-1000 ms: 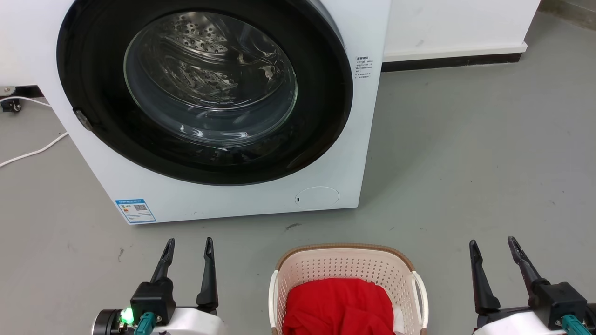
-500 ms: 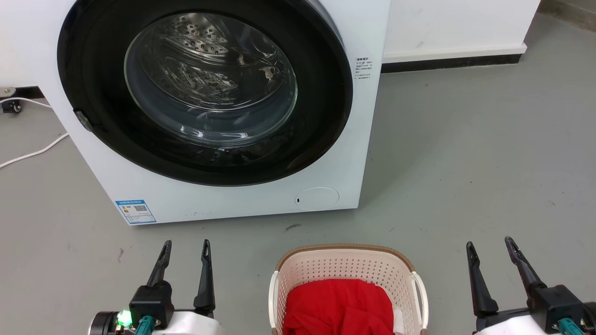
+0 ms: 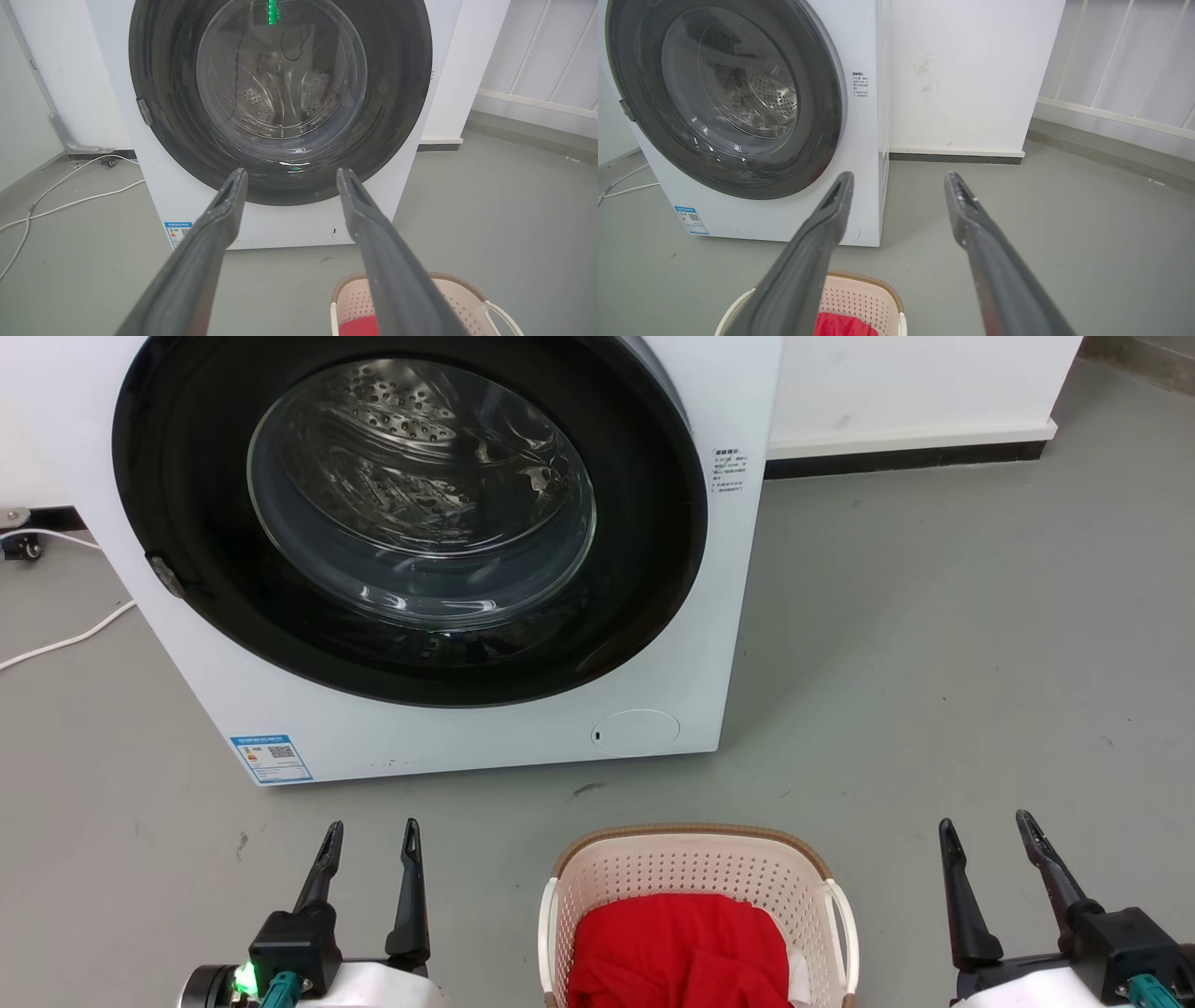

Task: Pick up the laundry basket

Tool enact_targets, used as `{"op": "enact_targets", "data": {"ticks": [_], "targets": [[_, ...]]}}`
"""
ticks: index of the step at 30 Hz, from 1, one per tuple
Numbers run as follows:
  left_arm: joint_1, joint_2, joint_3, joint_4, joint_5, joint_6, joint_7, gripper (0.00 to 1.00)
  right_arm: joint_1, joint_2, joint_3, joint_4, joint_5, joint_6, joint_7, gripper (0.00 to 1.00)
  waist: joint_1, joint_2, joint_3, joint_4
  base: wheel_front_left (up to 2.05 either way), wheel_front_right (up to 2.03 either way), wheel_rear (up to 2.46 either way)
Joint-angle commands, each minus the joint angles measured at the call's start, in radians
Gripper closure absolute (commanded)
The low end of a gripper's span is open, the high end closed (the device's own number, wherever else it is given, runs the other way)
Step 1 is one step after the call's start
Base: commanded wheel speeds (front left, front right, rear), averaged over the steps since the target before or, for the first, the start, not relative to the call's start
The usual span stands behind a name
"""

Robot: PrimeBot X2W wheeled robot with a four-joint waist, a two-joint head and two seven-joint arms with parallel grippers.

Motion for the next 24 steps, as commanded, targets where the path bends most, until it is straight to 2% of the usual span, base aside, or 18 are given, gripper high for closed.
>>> {"op": "enact_targets", "data": {"ticks": [1,12,18,24], "targets": [[0.007,-0.001,0.0,0.002,0.0,0.0,-0.003,0.0,0.004,-0.004,0.0,-0.001,0.001,0.0,-0.004,0.0,0.0,-0.0001,0.0,0.0,0.0,0.0,0.0],[-0.019,-0.001,-0.023,0.033,-0.001,-0.01,-0.003,0.0,-0.012,-0.004,0.009,0.036,-0.025,0.0,-0.003,0.0,0.0,-0.0001,0.019,-0.011,0.0,0.0,0.0],[-0.071,-0.001,-0.065,0.123,-0.007,-0.034,-0.003,0.0,-0.057,-0.004,-0.007,0.136,-0.05,0.0,-0.003,0.0,0.0,-0.0001,0.05,-0.029,0.0,0.0,0.0],[-0.178,-0.001,-0.097,0.282,-0.043,-0.054,-0.003,0.0,-0.169,-0.004,-0.016,0.274,-0.089,0.0,-0.003,0.0,0.0,-0.0001,0.15,-0.055,0.0,0.0,0.0]]}}
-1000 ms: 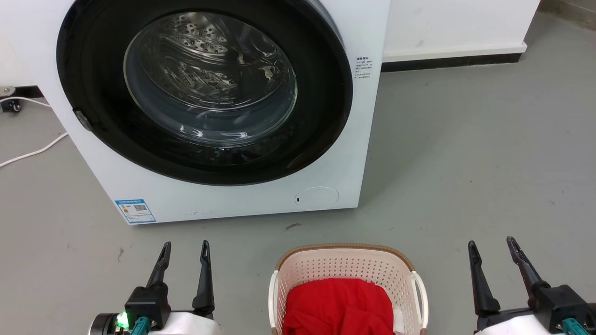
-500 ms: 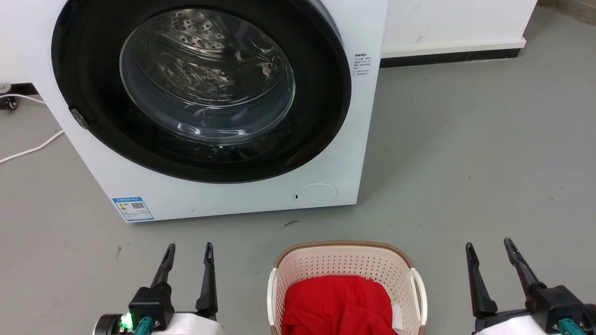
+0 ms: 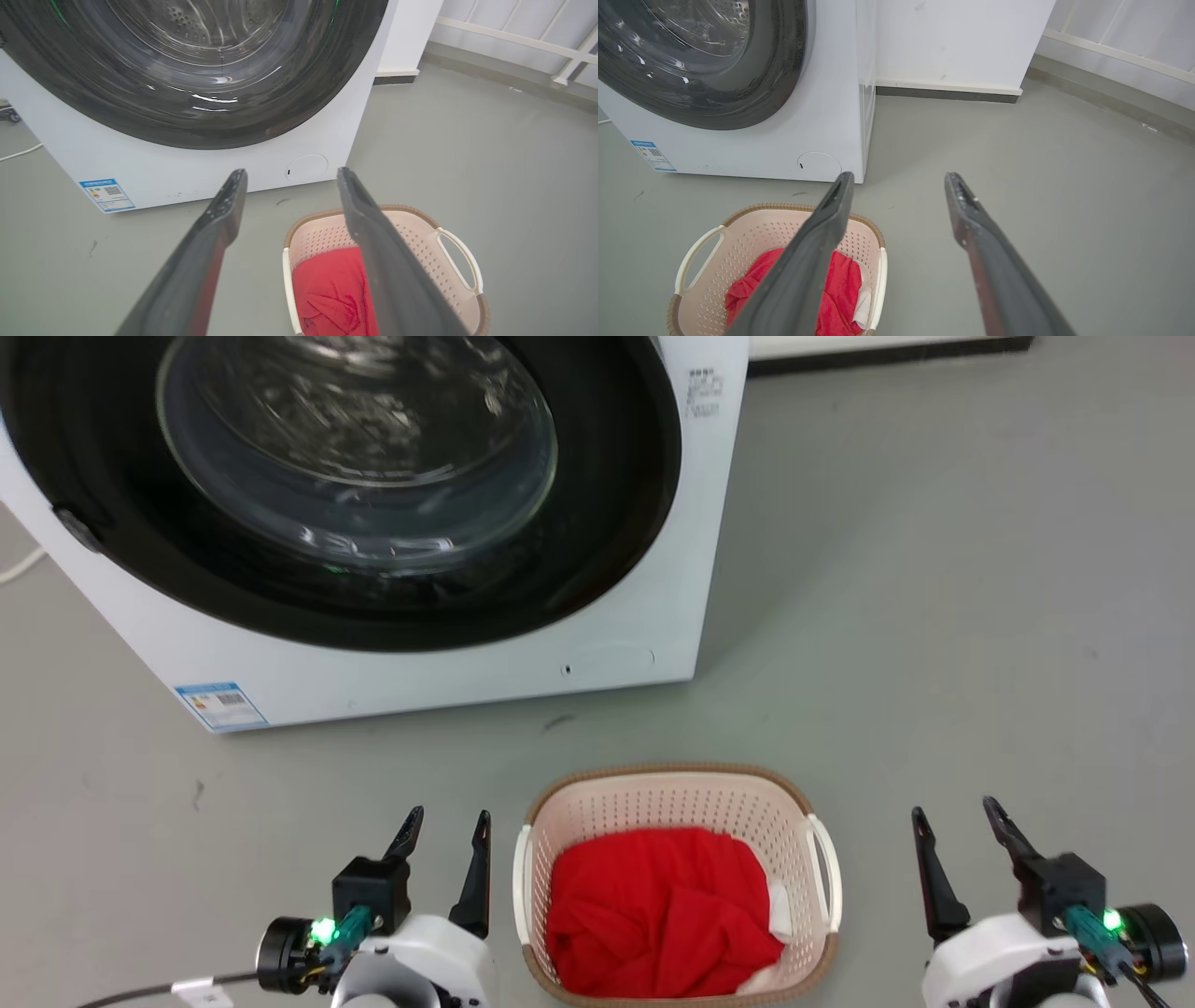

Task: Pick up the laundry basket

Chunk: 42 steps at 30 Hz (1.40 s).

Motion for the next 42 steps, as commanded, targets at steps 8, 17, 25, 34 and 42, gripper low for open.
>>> {"op": "enact_targets", "data": {"ticks": [8,17,25,34,42], "targets": [[-0.165,0.0,-0.003,0.213,-0.039,-0.031,-0.003,0.0,-0.189,-0.003,0.019,0.219,-0.053,-0.001,-0.002,0.0,-0.0001,-0.0001,0.175,-0.044,0.0,0.0,0.0],[-0.358,0.0,-0.027,0.468,-0.035,-0.063,-0.003,0.0,-0.381,-0.029,0.05,0.442,-0.064,-0.001,-0.002,0.0,-0.0001,-0.0001,0.321,-0.05,0.0,0.0,0.0],[-0.522,0.006,-0.042,0.648,-0.035,-0.078,-0.003,0.0,-0.528,-0.037,0.123,0.594,-0.047,-0.001,-0.002,0.0,-0.0001,-0.0001,0.453,-0.058,0.0,0.0,0.0],[-0.648,0.007,-0.054,0.76,-0.047,-0.087,-0.003,0.0,-0.653,-0.051,0.162,0.721,-0.016,-0.001,-0.002,0.0,-0.0001,-0.0001,0.566,-0.054,0.0,0.0,0.0],[-0.717,0.005,-0.078,0.798,-0.047,-0.09,-0.003,0.0,-0.723,-0.046,0.18,0.797,0.01,-0.001,-0.002,0.0,-0.0001,-0.0001,0.647,-0.045,0.0,0.0,0.0]]}}
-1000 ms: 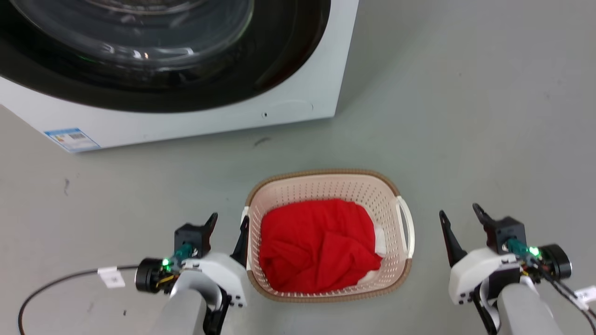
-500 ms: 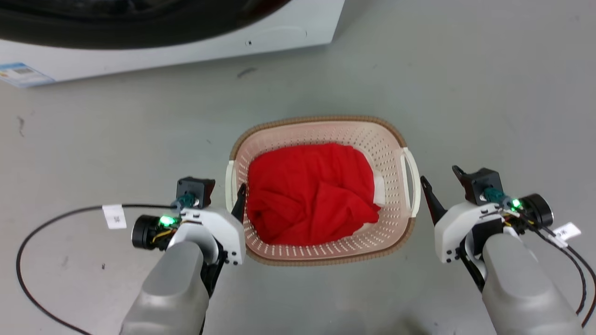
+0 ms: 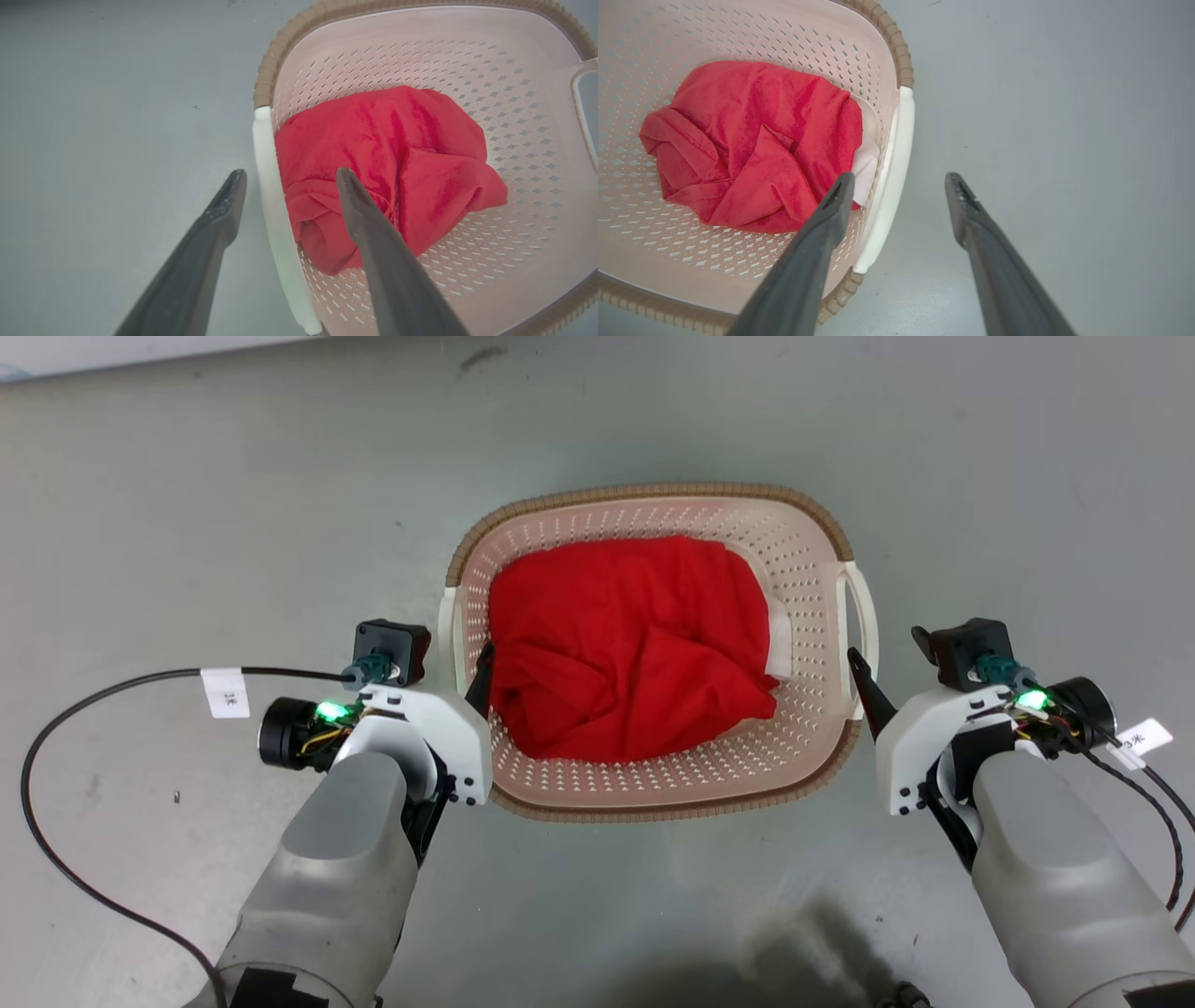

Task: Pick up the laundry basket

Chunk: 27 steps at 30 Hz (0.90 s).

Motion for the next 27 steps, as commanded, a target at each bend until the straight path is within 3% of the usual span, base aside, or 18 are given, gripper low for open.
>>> {"op": "enact_targets", "data": {"ticks": [1,22,23,24,27], "targets": [[-0.025,0.001,-0.006,0.011,-0.001,-0.003,-0.003,0.0,-0.032,0.005,0.008,0.017,0.008,-0.001,-0.002,0.0,-0.0002,0.0,0.034,0.003,0.0,0.0,0.0],[-0.118,0.004,-0.05,0.024,0.01,0.002,-0.003,0.0,-0.136,0.02,0.045,0.096,0.043,-0.001,-0.002,0.0,-0.0002,0.0,0.171,0.012,0.0,0.0,0.0],[-0.124,0.004,-0.052,0.011,0.014,0.006,-0.003,0.67,-0.141,0.021,0.046,0.09,0.042,-0.001,-0.002,0.69,-0.0002,0.0,0.174,0.012,0.0,0.0,0.0],[-0.125,0.004,-0.053,0.01,0.014,0.006,-0.003,1.0,-0.143,0.019,0.046,0.086,0.041,-0.001,-0.002,1.0,-0.0002,0.0,0.176,0.011,0.0,0.0,0.0],[-0.128,0.004,-0.064,0.018,0.021,0.008,-0.003,1.0,-0.145,0.024,0.055,0.103,0.043,-0.001,-0.002,1.0,-0.0002,0.0,0.179,0.011,0.0,0.0,0.0]]}}
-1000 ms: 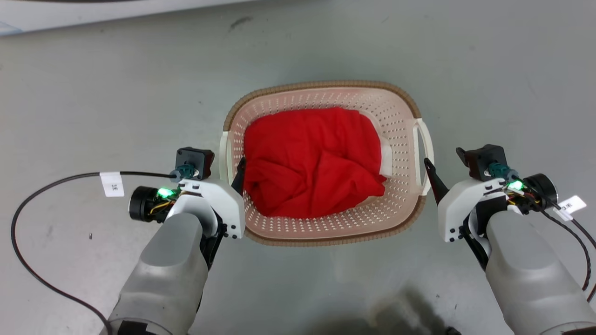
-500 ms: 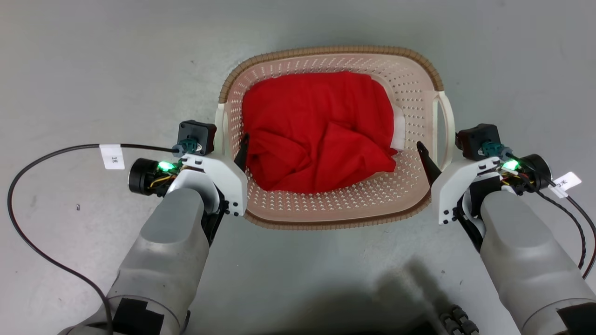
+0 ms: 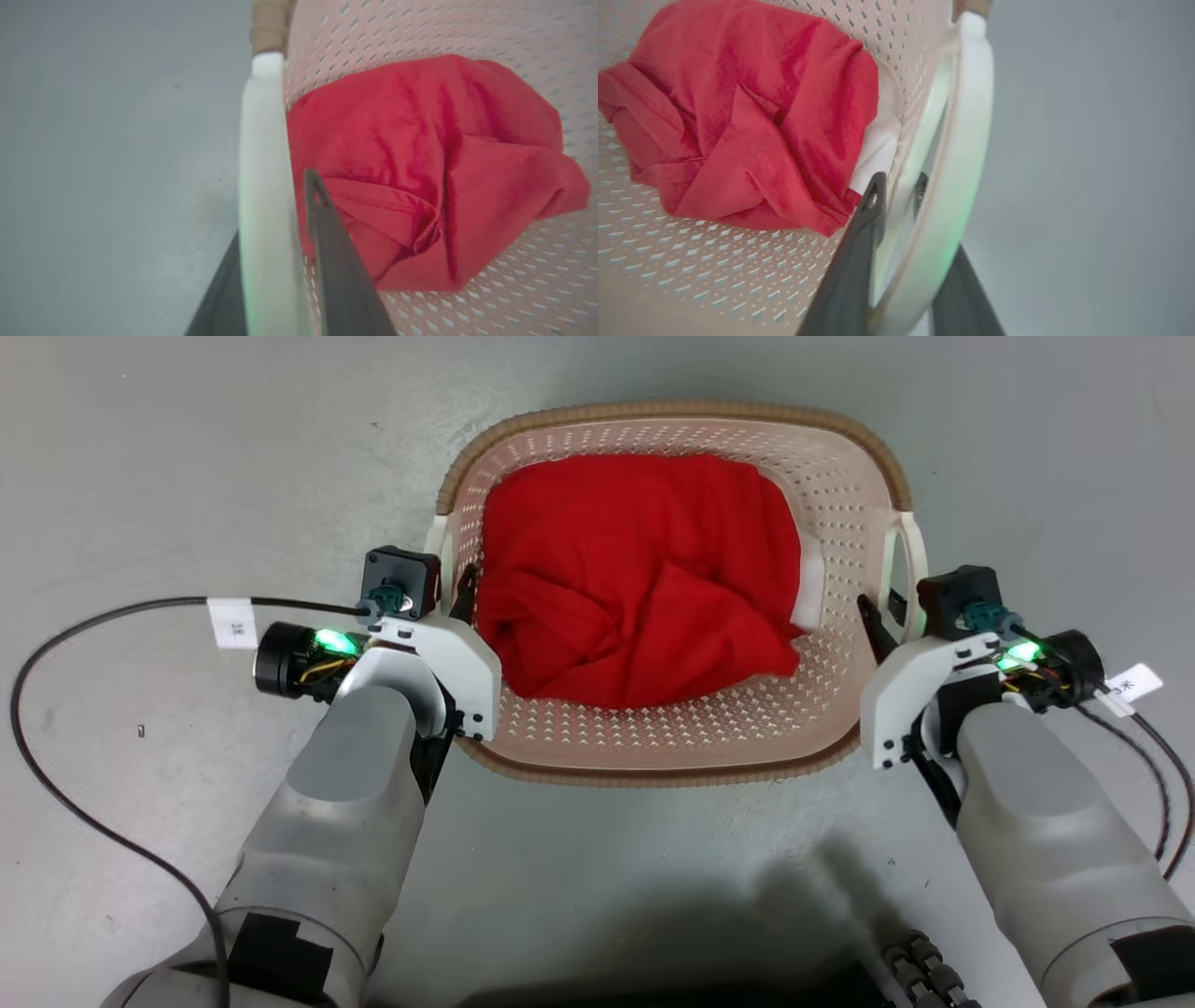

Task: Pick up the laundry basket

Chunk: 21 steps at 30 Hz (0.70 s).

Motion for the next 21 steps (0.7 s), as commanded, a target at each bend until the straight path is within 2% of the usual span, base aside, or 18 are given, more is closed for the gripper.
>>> {"op": "enact_targets", "data": {"ticks": [1,9,21], "targets": [[-0.012,0.005,-0.01,0.005,0.013,-0.003,-0.002,1.0,-0.018,0.005,0.007,0.0,0.005,-0.001,-0.003,1.0,-0.0001,0.0,0.001,0.0,0.0,0.0,0.0],[0.009,-0.003,-0.031,0.023,-0.002,-0.004,-0.002,1.0,-0.006,0.009,0.032,0.009,0.014,-0.001,-0.003,1.0,-0.0001,0.0,-0.038,0.008,0.0,0.0,0.0],[0.127,-0.005,-0.104,0.047,-0.141,-0.025,0.055,1.0,0.084,0.01,0.106,0.052,0.037,-0.001,0.006,1.0,-0.0001,0.0,-0.275,0.036,0.0,0.0,0.0]]}}
